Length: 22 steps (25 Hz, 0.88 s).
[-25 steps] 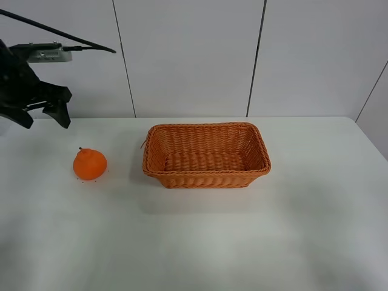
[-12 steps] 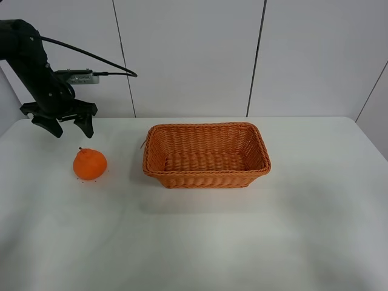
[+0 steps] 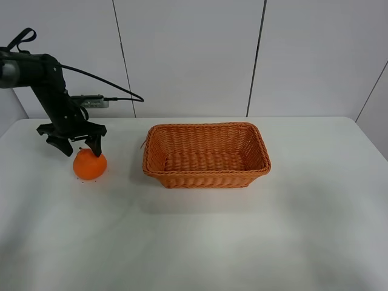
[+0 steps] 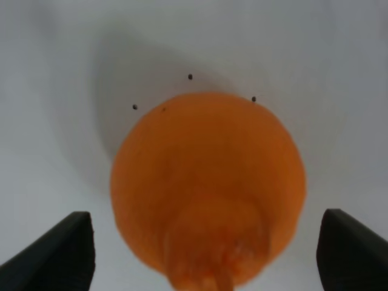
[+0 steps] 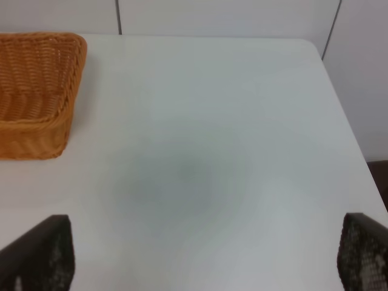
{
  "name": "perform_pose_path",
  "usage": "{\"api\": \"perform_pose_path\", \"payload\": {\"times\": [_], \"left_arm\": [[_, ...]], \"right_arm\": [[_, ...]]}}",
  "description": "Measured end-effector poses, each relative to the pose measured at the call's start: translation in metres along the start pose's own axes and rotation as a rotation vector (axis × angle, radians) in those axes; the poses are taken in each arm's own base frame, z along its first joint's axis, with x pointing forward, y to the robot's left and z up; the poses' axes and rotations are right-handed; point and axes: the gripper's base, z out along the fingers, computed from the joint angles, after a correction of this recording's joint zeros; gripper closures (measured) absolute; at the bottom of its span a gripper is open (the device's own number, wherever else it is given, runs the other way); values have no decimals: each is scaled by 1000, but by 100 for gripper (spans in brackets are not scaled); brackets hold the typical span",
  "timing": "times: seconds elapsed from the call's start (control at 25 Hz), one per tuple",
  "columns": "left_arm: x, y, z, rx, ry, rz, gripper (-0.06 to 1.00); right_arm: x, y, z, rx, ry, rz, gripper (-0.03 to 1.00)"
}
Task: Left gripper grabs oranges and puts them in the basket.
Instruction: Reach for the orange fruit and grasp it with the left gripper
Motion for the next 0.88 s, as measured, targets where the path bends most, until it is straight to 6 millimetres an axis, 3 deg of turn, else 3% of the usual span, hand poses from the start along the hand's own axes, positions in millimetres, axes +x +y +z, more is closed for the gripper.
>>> {"api": "perform_pose_path", "payload": {"times": [0.12, 0.52, 0.64, 0.8, 0.88], "left_arm": [[-1, -2, 18, 27, 33, -12, 9], [-2, -4, 40, 47, 60, -3, 11], [-2, -4, 40, 46, 59, -9, 27], [-2, -3, 39, 37, 61, -10, 67], [-2, -1, 39, 23, 64, -18, 72]], "right_arm": [[0, 0, 0, 0, 0, 0, 27], [0, 0, 0, 0, 0, 0, 27], [0, 0, 0, 0, 0, 0, 27], [0, 0, 0, 0, 0, 0, 27], [0, 0, 0, 0, 0, 0, 27]]}}
